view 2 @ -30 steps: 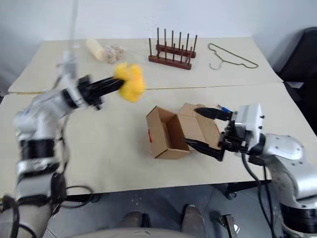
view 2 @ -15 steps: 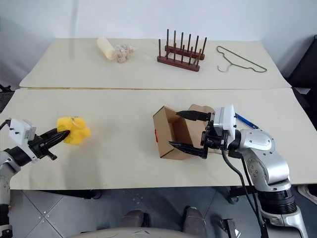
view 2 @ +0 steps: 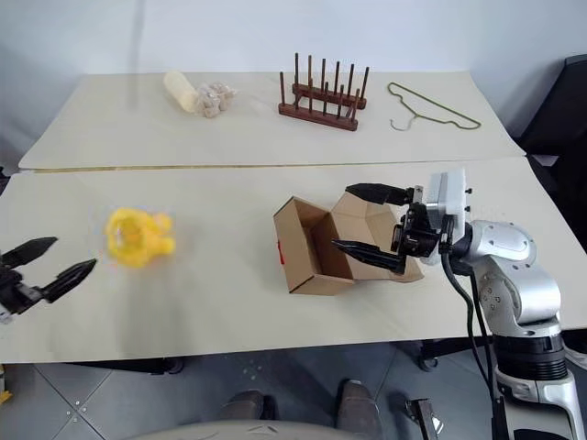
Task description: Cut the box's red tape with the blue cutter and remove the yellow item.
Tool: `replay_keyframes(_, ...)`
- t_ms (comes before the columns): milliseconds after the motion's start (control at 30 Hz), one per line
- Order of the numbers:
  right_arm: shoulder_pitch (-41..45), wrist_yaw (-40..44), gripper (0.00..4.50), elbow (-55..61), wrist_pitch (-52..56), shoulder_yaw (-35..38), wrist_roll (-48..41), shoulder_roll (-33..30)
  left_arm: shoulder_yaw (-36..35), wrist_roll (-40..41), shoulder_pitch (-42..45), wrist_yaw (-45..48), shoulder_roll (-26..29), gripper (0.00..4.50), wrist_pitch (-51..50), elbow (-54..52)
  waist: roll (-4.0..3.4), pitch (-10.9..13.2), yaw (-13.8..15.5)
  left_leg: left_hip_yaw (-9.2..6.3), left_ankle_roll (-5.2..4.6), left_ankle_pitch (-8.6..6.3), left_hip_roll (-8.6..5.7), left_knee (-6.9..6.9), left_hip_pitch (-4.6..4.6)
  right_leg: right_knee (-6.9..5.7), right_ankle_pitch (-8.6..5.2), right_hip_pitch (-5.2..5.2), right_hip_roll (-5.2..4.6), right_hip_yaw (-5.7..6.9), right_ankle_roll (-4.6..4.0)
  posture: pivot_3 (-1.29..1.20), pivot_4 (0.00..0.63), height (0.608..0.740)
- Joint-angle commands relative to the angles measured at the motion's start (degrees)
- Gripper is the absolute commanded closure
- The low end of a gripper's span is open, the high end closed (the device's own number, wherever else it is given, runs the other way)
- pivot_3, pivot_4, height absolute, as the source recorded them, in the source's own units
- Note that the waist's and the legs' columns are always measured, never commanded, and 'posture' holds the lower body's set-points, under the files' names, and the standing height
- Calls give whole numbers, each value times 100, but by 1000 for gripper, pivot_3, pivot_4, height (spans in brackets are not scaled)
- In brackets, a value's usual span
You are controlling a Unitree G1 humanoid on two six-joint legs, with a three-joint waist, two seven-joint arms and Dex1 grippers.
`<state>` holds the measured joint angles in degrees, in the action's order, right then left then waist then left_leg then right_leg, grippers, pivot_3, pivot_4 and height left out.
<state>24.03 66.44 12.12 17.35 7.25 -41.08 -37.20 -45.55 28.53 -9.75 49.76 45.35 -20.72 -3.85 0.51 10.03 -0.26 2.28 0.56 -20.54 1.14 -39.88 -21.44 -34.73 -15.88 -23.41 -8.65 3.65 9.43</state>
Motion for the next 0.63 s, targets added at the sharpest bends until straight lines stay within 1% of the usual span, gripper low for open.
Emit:
replay_keyframes(33,59,51,0,240,69,124,-285,45,-500,226,-343,118,41,29,-56,-74,-1,1,1,6,-1,-3,1,0,3,0,0,0,0,0,0,0,150,740)
replay_keyframes(67,58,75,0,247,45,115,-284,48,-542,211,-403,130,50,29,-17,-54,-1,1,1,8,-1,-3,1,0,4,0,0,0,0,0,0,0,150,740)
replay_keyframes(133,53,104,0,271,-9,94,-275,83,-625,-65,-763,305,179,29,199,-3,0,0,3,10,-1,-4,2,-3,4,0,0,0,0,0,-1,0,150,740)
replay_keyframes(233,3,242,0,315,-60,149,-269,16,-1135,360,-1126,625,24,29,266,-272,1,1,0,16,-2,-10,5,-4,5,1,-1,-1,2,-1,-3,0,150,740)
replay_keyframes(333,-98,454,0,292,-138,254,-237,-127,-1392,412,-1401,712,-91,29,400,-417,1,1,20,17,-1,-16,12,-5,6,4,-3,0,6,1,-8,0,150,740)
replay_keyframes(400,-315,744,0,101,-404,413,-12,-403,-1562,319,-1717,791,-286,29,643,-428,0,1,18,18,-2,-19,12,-5,7,9,-3,1,6,1,-9,0,150,740)
replay_keyframes(500,-525,971,0,-119,-716,586,194,-680,-1620,213,-2066,867,-483,29,910,-436,1,1,8,34,-8,-32,13,-5,10,15,-3,1,6,1,-9,0,150,740)
replay_keyframes(633,-572,1145,0,-584,-1133,703,474,-839,-1660,345,-2224,799,-689,29,1029,-394,2,1,3,56,-8,-39,28,-6,23,19,-3,2,11,2,-9,0,150,740)
